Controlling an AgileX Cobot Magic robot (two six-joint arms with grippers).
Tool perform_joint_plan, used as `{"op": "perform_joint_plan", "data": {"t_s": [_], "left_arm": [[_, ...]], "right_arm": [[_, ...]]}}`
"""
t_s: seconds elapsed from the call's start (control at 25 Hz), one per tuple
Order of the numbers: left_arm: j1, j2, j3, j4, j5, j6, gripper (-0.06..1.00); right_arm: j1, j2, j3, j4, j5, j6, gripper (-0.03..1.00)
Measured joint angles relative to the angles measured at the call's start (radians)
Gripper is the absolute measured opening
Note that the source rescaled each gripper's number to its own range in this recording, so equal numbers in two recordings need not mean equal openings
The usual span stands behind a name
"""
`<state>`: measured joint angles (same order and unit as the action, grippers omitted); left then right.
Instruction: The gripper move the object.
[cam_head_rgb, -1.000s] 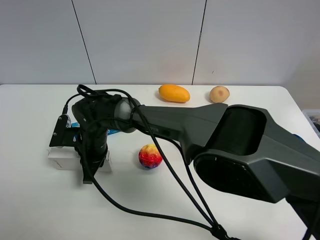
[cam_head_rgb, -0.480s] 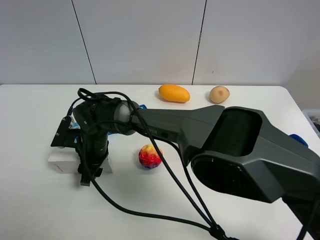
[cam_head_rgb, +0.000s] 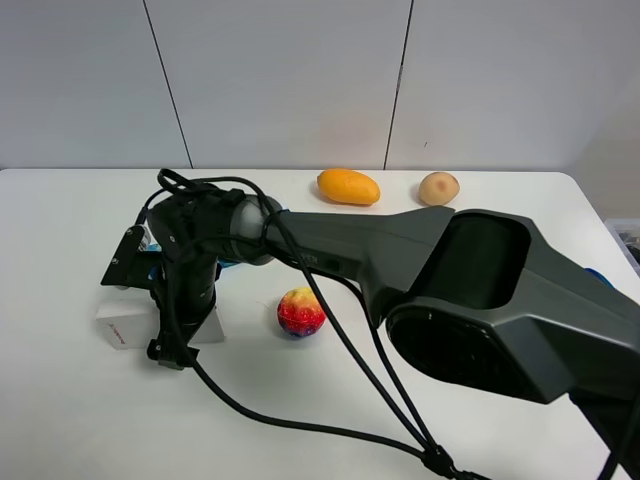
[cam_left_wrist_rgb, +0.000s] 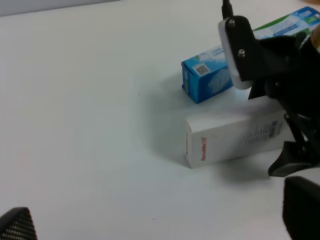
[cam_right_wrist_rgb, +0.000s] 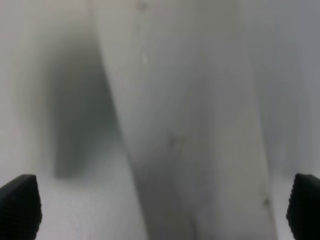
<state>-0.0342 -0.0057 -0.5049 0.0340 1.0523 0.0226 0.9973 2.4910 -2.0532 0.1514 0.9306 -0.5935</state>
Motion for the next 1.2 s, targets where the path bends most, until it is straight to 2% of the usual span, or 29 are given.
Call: {"op": "perform_joint_plan", "data": {"t_s": [0.64, 0.96, 1.2], "left_arm": [[0.0, 0.0, 0.0, 0.0, 0.0, 0.0, 1.0], [0.0, 0.0, 0.0, 0.0, 0.0, 0.0, 1.0], [0.0, 0.0, 0.0, 0.0, 0.0, 0.0, 1.0]], "right_arm": [[-0.003, -0.095, -0.014, -0.003, 0.09, 0.041, 1.0], [-0.032, -0.286, -0.014, -0.06, 0.245, 0.221, 1.0], [-0.055, -0.396, -0.014, -0.079, 0.281, 0.324, 1.0]]}}
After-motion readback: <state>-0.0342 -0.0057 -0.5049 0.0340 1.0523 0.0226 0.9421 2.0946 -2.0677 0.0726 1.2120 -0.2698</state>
